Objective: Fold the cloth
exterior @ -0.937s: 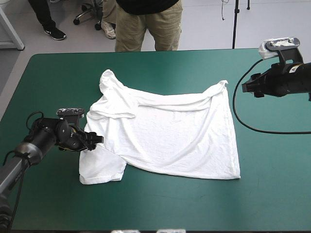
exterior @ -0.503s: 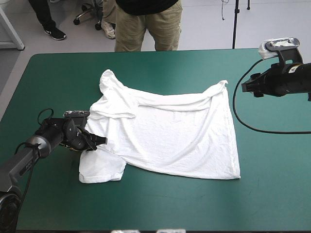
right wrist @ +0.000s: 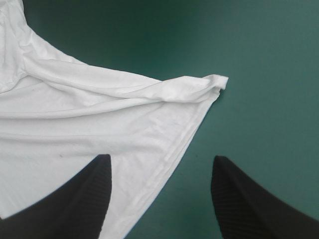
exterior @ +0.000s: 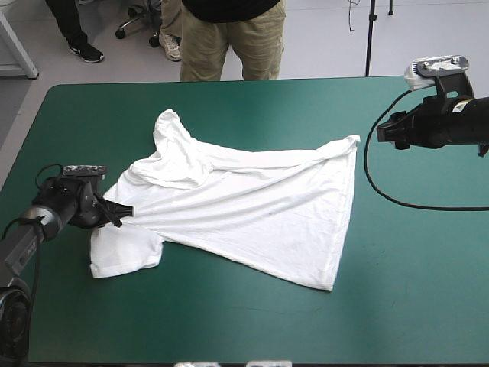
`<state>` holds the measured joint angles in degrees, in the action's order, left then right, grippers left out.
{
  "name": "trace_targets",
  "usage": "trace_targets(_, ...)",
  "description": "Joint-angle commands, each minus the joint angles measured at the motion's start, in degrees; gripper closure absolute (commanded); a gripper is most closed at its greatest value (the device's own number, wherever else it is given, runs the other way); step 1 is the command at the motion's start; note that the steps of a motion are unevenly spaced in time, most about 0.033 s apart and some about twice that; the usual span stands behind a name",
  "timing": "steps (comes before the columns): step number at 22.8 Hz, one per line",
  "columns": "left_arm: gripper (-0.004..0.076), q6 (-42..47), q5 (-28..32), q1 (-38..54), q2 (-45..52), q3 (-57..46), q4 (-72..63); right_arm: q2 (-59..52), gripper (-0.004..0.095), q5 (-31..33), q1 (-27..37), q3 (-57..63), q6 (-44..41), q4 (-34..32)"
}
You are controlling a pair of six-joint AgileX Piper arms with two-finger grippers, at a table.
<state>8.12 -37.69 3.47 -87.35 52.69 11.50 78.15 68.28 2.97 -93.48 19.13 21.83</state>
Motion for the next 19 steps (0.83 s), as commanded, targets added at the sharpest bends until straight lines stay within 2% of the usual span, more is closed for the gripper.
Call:
trace_targets(1,0.0731,-3.18,3.39,6.52,1.09,4.44,2.91,-1.80,0.0355,-3.43,0.41,-1.19,1.40,3.41)
trace_targets(6,0.0731,-3.44,5.49,16.08,-3.48,14.65,6.14,-1.59,0.0355,-3.68,0.41,-1.19,1.91,4.70)
trace_targets(9,0.0731,-5.49,5.95,20.84,-11.78,28.25,7.95,-1.48,0.0355,-4.13,0.41,-1.19,2.00,4.70)
trace_targets(13,0.0731,-6.50,3.52,21.09,-22.40,44.22,6.59,-1.48,0.0355,-4.61,0.41,-1.19,2.00,4.70)
trace_targets(17,0.0720,-9.38,-2.51,21.09,-27.91,49.94,2.10,-1.48,0.0355,-4.71,0.41,-1.19,2.00,4.70)
trace_targets(19,0.0651,-9.96,-3.06,21.09,-27.95,49.94,2.36,-1.48,0.0355,-4.81,0.41,-1.19,2.05,4.46)
